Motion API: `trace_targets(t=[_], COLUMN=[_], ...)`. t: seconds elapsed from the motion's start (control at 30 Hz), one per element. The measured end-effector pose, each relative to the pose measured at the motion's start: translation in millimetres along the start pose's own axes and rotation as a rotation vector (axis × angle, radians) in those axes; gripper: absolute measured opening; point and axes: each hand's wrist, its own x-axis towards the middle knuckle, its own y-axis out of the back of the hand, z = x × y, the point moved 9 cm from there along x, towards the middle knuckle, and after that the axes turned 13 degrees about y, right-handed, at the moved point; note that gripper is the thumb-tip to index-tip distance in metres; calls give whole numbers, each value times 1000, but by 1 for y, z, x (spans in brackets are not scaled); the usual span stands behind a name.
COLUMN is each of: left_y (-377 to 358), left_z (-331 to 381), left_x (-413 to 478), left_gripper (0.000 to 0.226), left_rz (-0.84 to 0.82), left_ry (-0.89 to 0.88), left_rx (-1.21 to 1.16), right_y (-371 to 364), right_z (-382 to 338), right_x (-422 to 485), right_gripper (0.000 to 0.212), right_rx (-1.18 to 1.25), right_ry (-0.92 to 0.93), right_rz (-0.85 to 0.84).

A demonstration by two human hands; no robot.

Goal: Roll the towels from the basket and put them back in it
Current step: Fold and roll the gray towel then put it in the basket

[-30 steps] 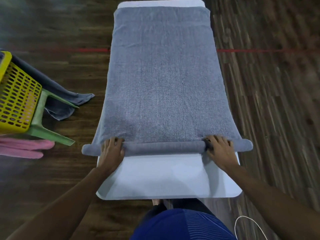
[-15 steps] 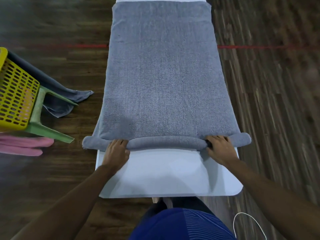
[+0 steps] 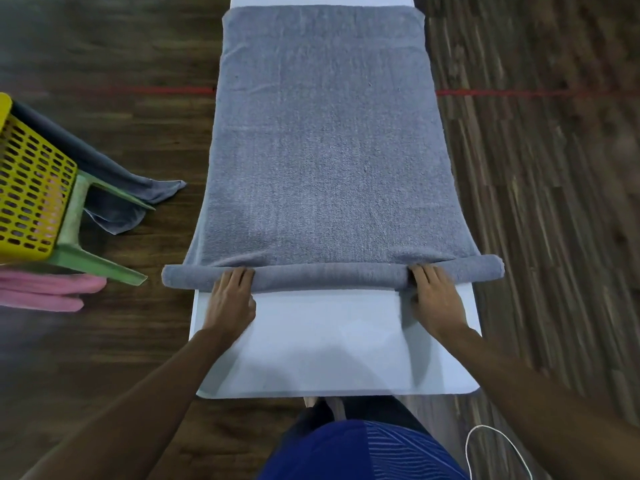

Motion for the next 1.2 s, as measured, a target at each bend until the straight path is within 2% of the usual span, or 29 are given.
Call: trace_targets(t=[0.13,0.27,0.33,0.4,0.5,0.57,0.7,0.77,0.87,0.93,1.03,1.07,1.1,1.2], left_y=[3,8,5,6,18,19,8,3,6,5,-4,-6,-5,9], left_z=[-3,0,-6,-12,-9,-1,9,6,5,2,-10,-12,-13,-8], left_x=[12,19,27,36,42,40,27,26,31,37,39,38,38,37], left_gripper=[36,17,33,32,24,29,34,44,33,21,30,30,29,27], left_rz=[-27,-78,-210,-215,-52,-23,-55,-108,-133,-211,-376,-370,-296,-12], left_ry=[56,15,68,104,52,18,-33,-15,-7,39,113,118,103,86], left_rx=[-16,35,37,-25,-54,-67,63,78,59,21,-29,-14,21,48], right_y=[3,5,4,11,24,24,4,4,9,7,-5,-7,-5,17], right_z=[11,17,24,26,20,12,5,6,10,12,17,19,21,15], right_x=[12,29,32,34,37,37,28,30,39,44,40,38,38,43], right_gripper=[34,33,30,29,22,24,44,41,34,38,43,42,40,24], right_rx=[-48,-30,-43,-69,3,46,-70,-83,-63,-36,20,59,69,-77], right_ry=[-34,-59,-100,-105,-64,-21,42,43,-9,-29,-79,-108,-128,-67], right_rz=[-63,-254,-298,-182,77,84,-43,-30,-78,-214,-472,-489,-449,-96])
